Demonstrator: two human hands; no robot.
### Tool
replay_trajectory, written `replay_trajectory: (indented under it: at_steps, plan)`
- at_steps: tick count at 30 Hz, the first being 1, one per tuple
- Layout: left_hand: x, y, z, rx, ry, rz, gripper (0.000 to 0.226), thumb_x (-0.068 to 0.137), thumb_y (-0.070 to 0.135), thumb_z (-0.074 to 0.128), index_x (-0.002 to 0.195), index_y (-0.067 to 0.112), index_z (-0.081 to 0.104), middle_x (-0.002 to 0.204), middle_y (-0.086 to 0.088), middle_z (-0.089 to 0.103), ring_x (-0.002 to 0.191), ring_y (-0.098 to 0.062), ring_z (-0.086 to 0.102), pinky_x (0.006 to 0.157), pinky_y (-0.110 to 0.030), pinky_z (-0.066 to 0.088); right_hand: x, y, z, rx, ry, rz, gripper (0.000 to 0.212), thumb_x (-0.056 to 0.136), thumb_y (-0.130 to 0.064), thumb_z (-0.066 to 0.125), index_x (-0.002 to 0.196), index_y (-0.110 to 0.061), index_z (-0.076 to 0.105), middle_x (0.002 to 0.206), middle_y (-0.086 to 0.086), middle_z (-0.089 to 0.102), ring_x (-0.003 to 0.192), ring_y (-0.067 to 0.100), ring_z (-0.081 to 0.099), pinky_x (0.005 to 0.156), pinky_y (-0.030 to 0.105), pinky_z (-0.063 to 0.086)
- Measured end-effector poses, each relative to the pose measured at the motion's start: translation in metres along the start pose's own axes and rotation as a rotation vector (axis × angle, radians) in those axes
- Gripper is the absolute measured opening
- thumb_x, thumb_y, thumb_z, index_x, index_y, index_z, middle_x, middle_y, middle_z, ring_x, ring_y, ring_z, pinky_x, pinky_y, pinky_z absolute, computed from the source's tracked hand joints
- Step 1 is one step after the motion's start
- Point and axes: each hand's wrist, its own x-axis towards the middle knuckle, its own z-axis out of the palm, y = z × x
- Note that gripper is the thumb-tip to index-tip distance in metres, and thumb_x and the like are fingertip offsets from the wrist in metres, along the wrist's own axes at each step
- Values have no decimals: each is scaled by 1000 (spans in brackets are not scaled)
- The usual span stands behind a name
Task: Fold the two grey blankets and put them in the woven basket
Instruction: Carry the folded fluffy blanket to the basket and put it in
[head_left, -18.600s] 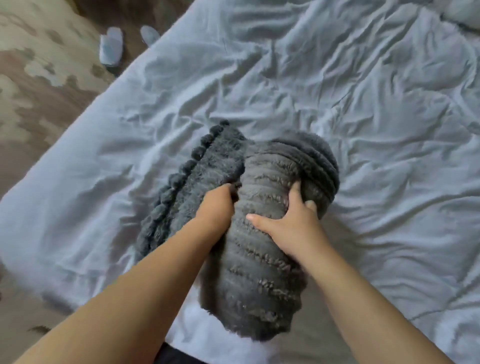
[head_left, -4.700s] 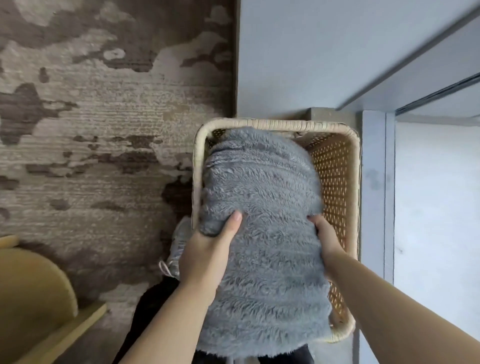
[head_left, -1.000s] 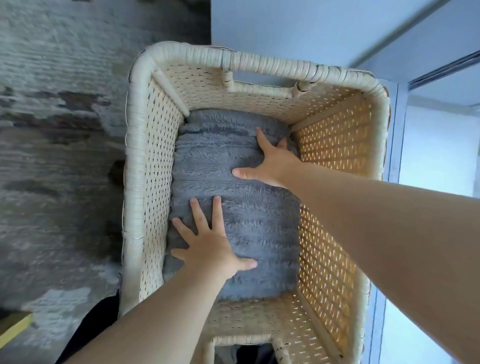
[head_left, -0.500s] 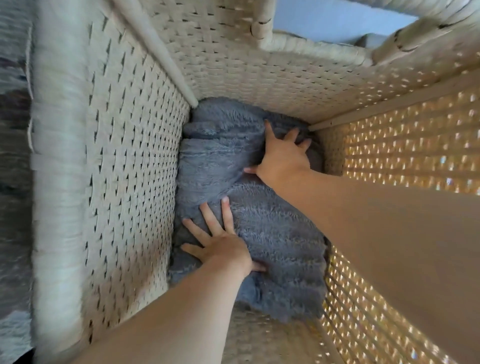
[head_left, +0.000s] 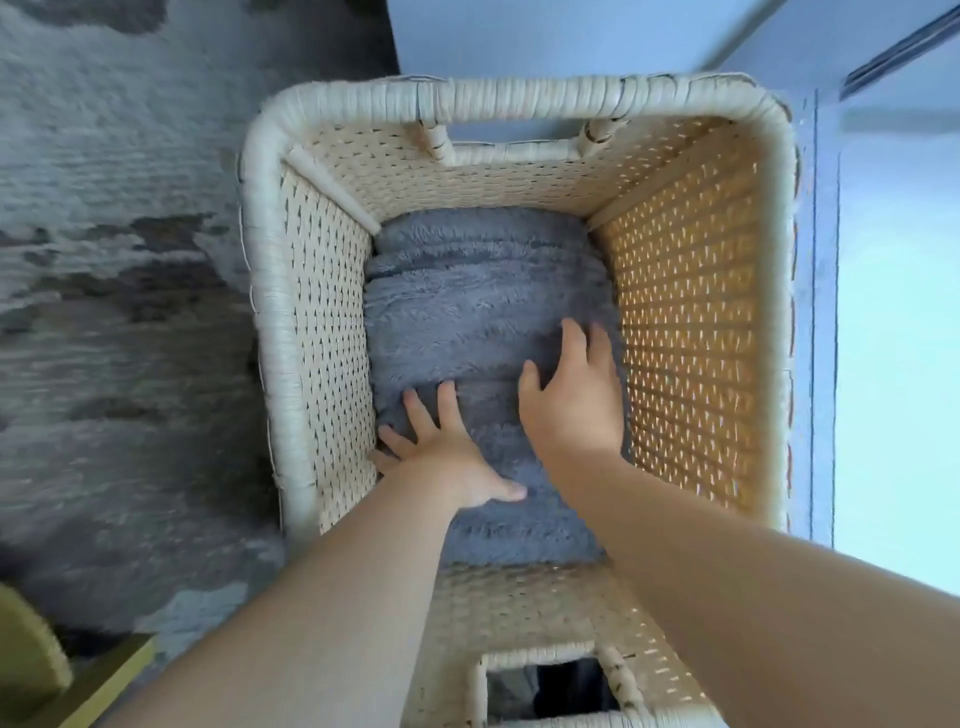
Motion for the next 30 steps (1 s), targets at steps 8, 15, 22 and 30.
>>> replay_trajectory:
  at_steps: [8,15,22,30]
  plan:
    - [-26,32,-80,-1127,299,-74,49,90,55,47,72,9,53,76,-8,60,62,-23,61,59,-34,54,-77,10,-13,907,-301,965,64,89,-60,50,59,-3,56,43,8,60,35,21,56,40,27,51]
    - [22,74,-87,-1310,66,-233,71,86,72,38,133,19,46,125,1,53,119,-21,49,98,-30,37,-47,25,27,1397,-160,1291,69,74,-78,52,55,-11,49,35,4,50,26,17,46,42,21,42]
    - [58,61,-83,-1202,-2,-251,71,80,76,44,127,24,53,86,6,49,78,-9,47,63,-26,32,-25,37,46,1344,-304,1305,65,78,-75,51,50,-17,41,32,-1,41,25,15,37,36,16,32]
    - [95,63,-80,-1193,-41,-257,53,81,74,46,105,26,49,80,5,39,70,-12,36,62,-27,30,-4,52,66,1287,-393,1282,60,82,-68,52,54,-17,40,30,-2,40,23,13,36,32,16,31]
